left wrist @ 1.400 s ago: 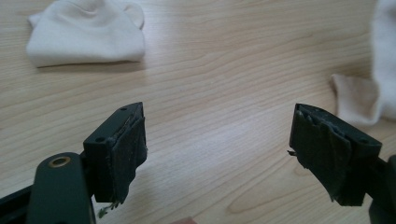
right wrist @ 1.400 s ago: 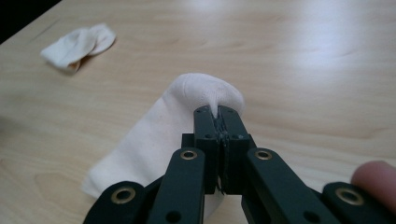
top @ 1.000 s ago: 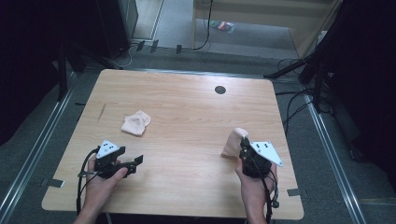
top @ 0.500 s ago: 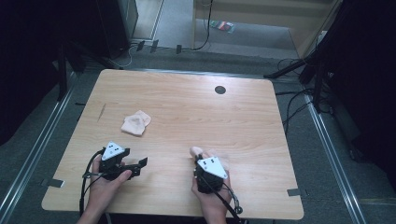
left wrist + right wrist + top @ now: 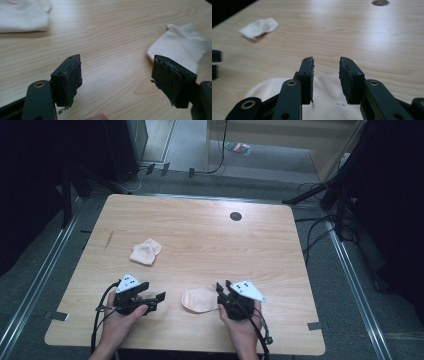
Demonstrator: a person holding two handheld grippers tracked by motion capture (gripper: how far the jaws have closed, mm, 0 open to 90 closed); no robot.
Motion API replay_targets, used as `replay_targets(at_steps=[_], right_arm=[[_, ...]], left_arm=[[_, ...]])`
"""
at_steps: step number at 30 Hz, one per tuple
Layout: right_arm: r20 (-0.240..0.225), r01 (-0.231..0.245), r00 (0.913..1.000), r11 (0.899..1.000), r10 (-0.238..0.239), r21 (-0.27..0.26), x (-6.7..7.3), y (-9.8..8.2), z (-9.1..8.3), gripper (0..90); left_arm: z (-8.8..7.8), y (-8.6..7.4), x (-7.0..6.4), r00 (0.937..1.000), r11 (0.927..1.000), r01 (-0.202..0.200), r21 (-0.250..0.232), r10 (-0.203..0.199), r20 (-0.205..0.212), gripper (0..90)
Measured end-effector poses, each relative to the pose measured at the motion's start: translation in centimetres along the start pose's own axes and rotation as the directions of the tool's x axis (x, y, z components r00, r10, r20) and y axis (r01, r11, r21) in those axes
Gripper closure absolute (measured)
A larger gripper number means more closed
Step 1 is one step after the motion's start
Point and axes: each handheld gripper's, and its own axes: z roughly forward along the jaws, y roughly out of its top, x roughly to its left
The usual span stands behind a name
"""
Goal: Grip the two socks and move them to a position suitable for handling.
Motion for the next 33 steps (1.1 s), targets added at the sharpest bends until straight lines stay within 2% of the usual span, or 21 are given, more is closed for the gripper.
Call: replay_targets(at_steps=[2,4,6,8,10,11,13,15,18,23,27,31,33], right_arm=[[0.015,-0.01,0.9998,0.999,0.01,0.034,-1.7,0.1,0.1,64.5],[0.026,-0.012,0.9996,0.997,0.01,0.074,-3.0,0.1,0.3,64.1],[0.05,-0.003,0.9987,0.997,-0.001,0.077,-3.9,-0.2,0.2,64.2],[0.039,-0.012,0.9992,0.996,0.009,0.09,-4.5,-0.5,0.3,63.8],[0.026,0.011,0.9996,0.994,-0.014,0.113,-4.6,-0.8,0.8,62.6],[0.03,0.021,0.9992,0.993,-0.025,0.119,-4.6,-0.9,1.1,61.6],[0.016,0.011,0.9998,0.991,-0.013,0.135,-4.8,-1.1,1.8,59.2],[0.03,-0.015,0.9995,0.988,0.011,0.153,-5.0,-1.3,2.5,52.9],[0.029,-0.036,0.9991,0.983,0.031,0.181,-5.0,-1.4,3.2,52.9],[0.007,-0.03,0.9995,0.979,0.03,0.203,-4.7,-1.9,3.4,58.3],[0.018,-0.047,0.9989,0.976,0.044,0.214,-4.8,-2.0,3.4,64.3],[0.046,-0.044,0.9983,0.975,0.034,0.219,-4.8,-2.1,3.3,79.5],[0.032,-0.041,0.9989,0.972,0.035,0.229,-4.7,-2.2,3.2,88.2]], left_arm=[[0.5,0.1,-0.9,0.9995,1.0,0.005,0.004,-0.005,0.032,27.9],[1.1,0.1,-1.9,0.9996,0.9998,0.003,0.021,-0.004,0.03,28.3],[1.6,0.1,-2.6,0.9984,0.9994,0.01,0.033,-0.012,0.054,28.6],[2.3,-0.1,-3.1,0.9983,0.9979,0.017,0.063,-0.021,0.055,29.2],[2.8,-0.2,-3.3,0.9984,0.9967,0.03,0.075,-0.034,0.045,31.0],[2.9,-0.1,-3.3,0.9981,0.9958,0.052,0.076,-0.054,0.028,32.2],[3.0,0.0,-3.3,0.9949,0.994,0.086,0.068,-0.089,0.047,38.8],[3.2,0.0,-3.5,0.9945,0.9936,0.09,0.069,-0.093,0.048,41.1],[3.8,-0.2,-3.9,0.9944,0.9922,0.079,0.097,-0.085,0.062,45.6],[4.4,-0.5,-4.7,0.9961,0.9918,0.048,0.118,-0.057,0.068,51.9],[4.7,-0.6,-5.1,0.9989,0.9927,0.022,0.119,-0.027,0.039,58.4],[4.7,-0.8,-5.1,0.9991,0.993,0.002,0.118,-0.007,0.043,78.3],[4.6,-0.8,-4.9,0.9986,0.9937,-0.005,0.112,-0.001,0.054,88.3]])
